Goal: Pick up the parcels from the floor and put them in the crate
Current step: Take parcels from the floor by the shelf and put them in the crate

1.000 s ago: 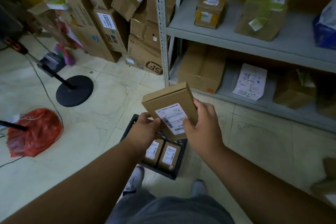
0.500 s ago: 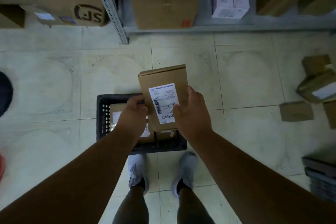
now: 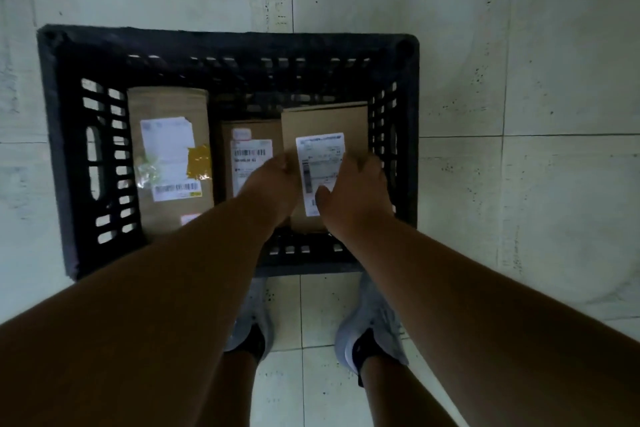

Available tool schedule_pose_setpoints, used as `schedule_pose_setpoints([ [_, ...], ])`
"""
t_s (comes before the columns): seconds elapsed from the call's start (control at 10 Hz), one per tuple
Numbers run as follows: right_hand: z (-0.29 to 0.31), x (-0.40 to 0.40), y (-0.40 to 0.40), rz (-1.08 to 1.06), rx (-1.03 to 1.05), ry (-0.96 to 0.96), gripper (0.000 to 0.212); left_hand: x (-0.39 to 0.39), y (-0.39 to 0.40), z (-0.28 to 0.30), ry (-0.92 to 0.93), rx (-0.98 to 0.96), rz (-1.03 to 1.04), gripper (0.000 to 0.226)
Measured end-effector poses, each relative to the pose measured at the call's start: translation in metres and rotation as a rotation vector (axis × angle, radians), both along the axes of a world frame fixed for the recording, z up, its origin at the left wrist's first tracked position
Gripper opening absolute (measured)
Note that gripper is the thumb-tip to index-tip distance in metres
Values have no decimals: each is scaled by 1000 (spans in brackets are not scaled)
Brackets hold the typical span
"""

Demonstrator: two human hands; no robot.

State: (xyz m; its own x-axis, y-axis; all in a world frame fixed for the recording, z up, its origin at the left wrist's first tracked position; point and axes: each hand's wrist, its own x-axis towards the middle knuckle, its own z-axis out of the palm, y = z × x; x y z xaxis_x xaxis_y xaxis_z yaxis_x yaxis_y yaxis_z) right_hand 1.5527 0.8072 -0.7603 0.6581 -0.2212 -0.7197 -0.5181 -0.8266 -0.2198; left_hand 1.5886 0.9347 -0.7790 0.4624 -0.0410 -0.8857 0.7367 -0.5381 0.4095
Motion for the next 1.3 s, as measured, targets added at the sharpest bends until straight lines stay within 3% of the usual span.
schedule_pose_setpoints([
  [0.2,-54,-5,-11,-17,37,-8,54,-1,-18,-42,5,119,-208,29],
  [0.3,-70,-2,-13,-20,56,-21,52,-1,-22,-46,17,41,-116,37],
  [0.4,-80,0,-16,-11,63,35,53,-2,-22,-50,-7,66,-231,38],
  [0.6,-83,-7,-14,16,153,110,56,-17,-26,-59,1,179,-461,35],
  [0.7,-80,4,-21,70,68,49,47,-16,-31,-57,-101,265,-501,40],
  [0.9,-82,31,-22,40,71,96,55,-7,-34,-57,-305,269,-653,50],
  [1.1,-80,24,-19,93,62,138,56,-7,-34,-57,-223,313,-780,45],
  [1.2,-69,26,-18,74,101,85,53,-4,-34,-43,-189,270,-772,46],
  [1.3,-28,33,-17,69,105,-76,49,6,-34,1,-288,316,-582,50],
])
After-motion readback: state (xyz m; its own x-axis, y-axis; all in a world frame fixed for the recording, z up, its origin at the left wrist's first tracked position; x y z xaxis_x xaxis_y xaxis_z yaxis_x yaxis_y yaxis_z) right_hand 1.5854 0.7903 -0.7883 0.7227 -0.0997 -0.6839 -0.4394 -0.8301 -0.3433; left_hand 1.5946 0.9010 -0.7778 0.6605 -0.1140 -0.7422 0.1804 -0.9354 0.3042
